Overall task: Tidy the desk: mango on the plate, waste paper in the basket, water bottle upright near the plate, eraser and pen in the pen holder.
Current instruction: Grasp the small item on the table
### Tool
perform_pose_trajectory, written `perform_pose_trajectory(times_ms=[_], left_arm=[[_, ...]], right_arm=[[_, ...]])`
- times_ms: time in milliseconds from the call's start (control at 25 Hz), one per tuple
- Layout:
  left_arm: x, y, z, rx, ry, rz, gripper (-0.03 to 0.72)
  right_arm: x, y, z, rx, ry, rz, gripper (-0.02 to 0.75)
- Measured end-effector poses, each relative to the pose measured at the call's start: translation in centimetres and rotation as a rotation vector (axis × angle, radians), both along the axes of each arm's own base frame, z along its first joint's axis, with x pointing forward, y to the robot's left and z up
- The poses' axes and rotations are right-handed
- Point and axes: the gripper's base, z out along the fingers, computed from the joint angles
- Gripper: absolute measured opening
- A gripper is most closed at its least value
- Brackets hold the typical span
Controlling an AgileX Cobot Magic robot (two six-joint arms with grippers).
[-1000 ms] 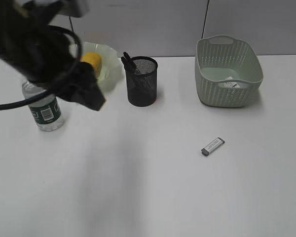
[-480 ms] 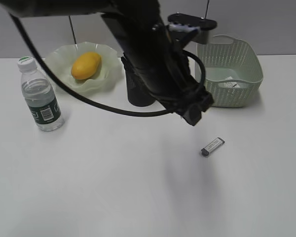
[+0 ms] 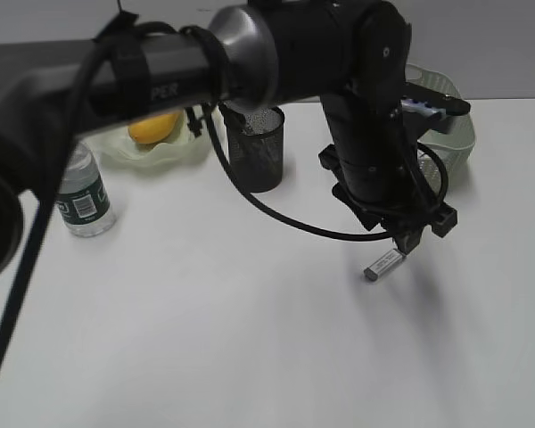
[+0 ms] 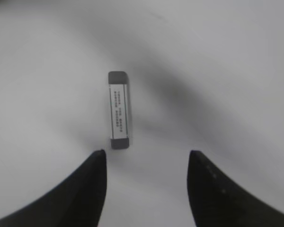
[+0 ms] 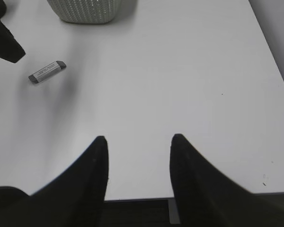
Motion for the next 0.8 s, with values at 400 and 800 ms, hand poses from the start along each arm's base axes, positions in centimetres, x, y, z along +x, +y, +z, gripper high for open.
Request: perform_pose_trajectory(times_ms=[400, 800], left_arm=[[1.1, -2.2, -4.3, 0.051, -0.044, 0.034, 0.418], [1.9, -3.1, -4.5, -0.043, -0.118, 0.046, 0.416]], right_arm=[[0.0, 0.0, 0.0, 0.0, 0.0, 0.0, 0.351], [0.0, 0.0, 0.0, 0.0, 0.0, 0.0, 0.351]])
